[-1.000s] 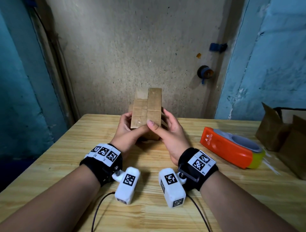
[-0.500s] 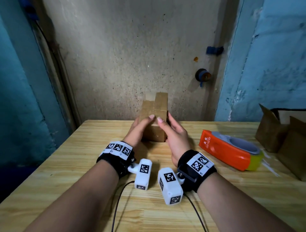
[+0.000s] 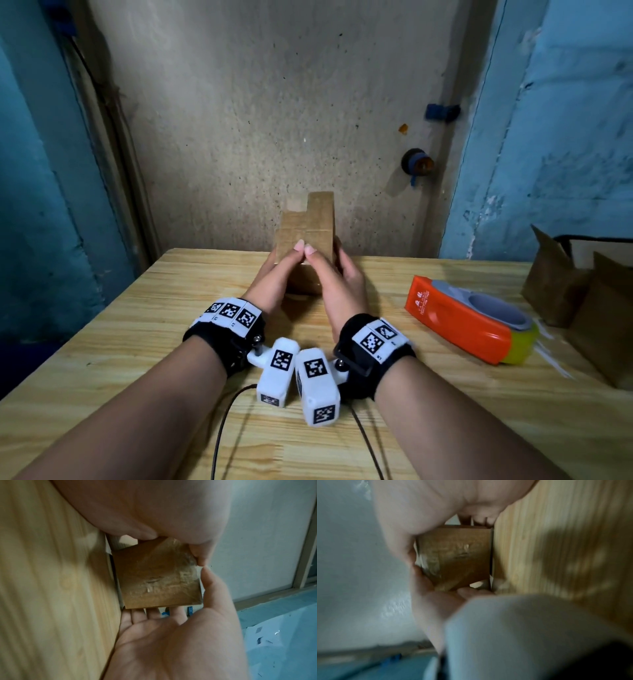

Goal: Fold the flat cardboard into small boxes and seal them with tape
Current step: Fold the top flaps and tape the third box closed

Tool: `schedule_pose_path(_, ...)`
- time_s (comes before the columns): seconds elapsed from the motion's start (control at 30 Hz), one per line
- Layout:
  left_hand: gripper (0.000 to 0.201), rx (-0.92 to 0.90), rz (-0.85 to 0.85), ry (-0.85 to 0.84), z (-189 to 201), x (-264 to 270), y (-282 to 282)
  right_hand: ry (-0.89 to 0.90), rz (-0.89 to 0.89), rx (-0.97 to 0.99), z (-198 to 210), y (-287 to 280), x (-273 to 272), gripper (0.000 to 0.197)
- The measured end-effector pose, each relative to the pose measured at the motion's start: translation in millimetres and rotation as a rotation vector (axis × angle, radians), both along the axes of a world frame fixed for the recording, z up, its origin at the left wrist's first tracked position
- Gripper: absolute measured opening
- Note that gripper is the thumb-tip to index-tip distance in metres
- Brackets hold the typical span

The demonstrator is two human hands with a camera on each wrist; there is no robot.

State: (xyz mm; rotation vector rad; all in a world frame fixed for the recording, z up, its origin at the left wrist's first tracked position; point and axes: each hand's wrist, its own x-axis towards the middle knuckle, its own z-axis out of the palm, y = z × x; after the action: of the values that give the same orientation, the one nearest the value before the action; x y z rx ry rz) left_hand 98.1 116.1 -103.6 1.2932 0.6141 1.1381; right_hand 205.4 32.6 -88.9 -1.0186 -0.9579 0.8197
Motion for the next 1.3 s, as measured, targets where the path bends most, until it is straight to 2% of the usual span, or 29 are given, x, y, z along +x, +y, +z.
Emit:
schedule_pose_path(0.07,0.075,-0.065,-0.010,-0.041,-4,-3,4,-0.012,0.018,-0.005,-3,1,-4,0.045)
schedule_pose_path(0.27,0.092,-0.104,-0.096,-0.099,-10,0,10,0.028,-0.013,0.013,-2,1,3,0.025)
schedule_pose_path(0.37,0.098,-0.121,-0.149,-0.122,-9,0,11,0.017,-0.022,0.027,-1,1,5,0.024)
schedule_pose_path(0.53,0.087,0.125,-0.004,-0.028,1,2,0,-0.111,-0.049,-0.011,-7,8,5,0.038)
schedule_pose_path(0.67,0.094,0.185,0.063,-0.027,4,1,-3,-0.210,-0.041,-0.129,-2,5,8,0.079)
schedule_pose_path(0.73,0.098,0.152,0.044,-0.034,4,1,-6,-0.207,-0.042,-0.120,-1,5,9,0.085)
schedule_pose_path(0.77,0.099,0.134,0.045,-0.028,1,0,-4,-0.208,-0.040,-0.090,-1,5,9,0.083)
schedule_pose_path(0.83,0.095,0.126,0.020,0.008,1,1,-6,-0.193,-0.022,-0.003,-5,9,8,0.065)
schedule_pose_path(0.9,0.085,0.127,0.028,0.028,4,2,-11,-0.178,-0.020,0.055,-9,13,7,0.048)
schedule_pose_path(0.93,0.075,0.128,0.024,0.011,5,2,-14,-0.192,-0.023,0.069,-10,13,7,0.045)
schedule_pose_path(1.03,0.061,0.052,0.013,-0.054,4,2,-14,-0.237,-0.042,0.057,-10,13,7,0.045)
schedule_pose_path(1.13,0.059,-0.028,-0.046,-0.129,5,2,-18,-0.226,-0.061,0.025,-12,15,10,0.047)
schedule_pose_path(1.2,0.060,-0.062,-0.037,-0.151,3,2,-14,-0.181,-0.046,-0.007,-10,15,12,0.056)
schedule_pose_path(1.27,0.071,-0.076,-0.058,-0.135,5,0,-17,-0.136,-0.035,-0.042,-12,14,14,0.060)
schedule_pose_path(1.3,0.066,-0.095,-0.033,-0.119,6,-1,-19,-0.099,-0.037,-0.060,-11,14,15,0.059)
